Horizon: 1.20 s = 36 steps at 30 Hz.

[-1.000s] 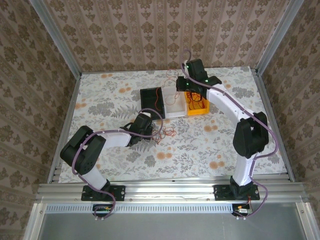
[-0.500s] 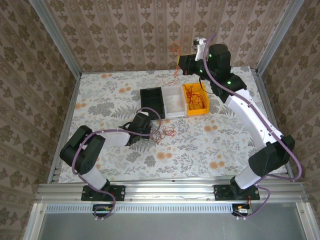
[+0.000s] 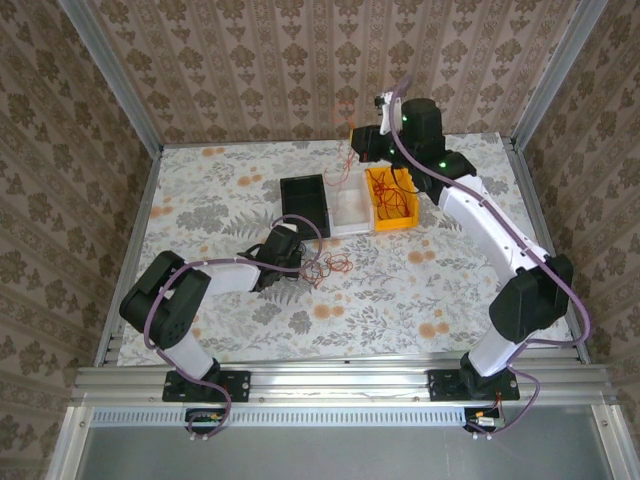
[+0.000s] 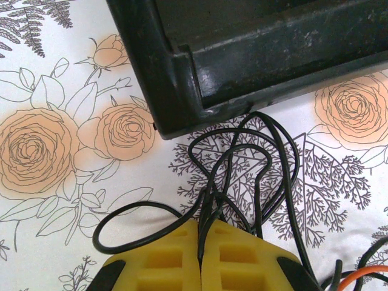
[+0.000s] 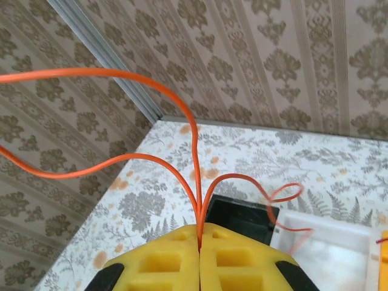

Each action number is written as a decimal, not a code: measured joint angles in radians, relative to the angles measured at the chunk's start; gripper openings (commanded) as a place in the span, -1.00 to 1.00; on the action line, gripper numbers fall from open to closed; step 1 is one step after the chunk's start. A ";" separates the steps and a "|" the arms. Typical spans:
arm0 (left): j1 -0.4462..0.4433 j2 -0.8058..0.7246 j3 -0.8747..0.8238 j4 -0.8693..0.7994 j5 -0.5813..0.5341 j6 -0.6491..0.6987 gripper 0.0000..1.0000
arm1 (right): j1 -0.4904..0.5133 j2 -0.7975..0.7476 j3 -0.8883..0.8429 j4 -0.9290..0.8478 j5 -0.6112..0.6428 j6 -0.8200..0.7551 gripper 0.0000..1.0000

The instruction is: Untangle the cables

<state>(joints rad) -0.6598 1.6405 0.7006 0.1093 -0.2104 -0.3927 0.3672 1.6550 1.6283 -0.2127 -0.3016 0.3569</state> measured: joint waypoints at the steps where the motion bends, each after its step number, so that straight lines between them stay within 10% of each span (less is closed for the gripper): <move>1: 0.000 0.000 0.000 0.000 0.000 0.000 -1.00 | 0.000 0.005 -0.008 -0.002 0.003 0.000 -0.88; 36: -0.007 0.000 0.008 -0.016 -0.004 0.000 -1.00 | 0.037 0.460 0.142 -0.244 0.472 0.000 -0.84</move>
<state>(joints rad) -0.6670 1.6405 0.7082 0.0933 -0.2142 -0.3923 0.4046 2.1151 1.7699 -0.4568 0.1707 0.3573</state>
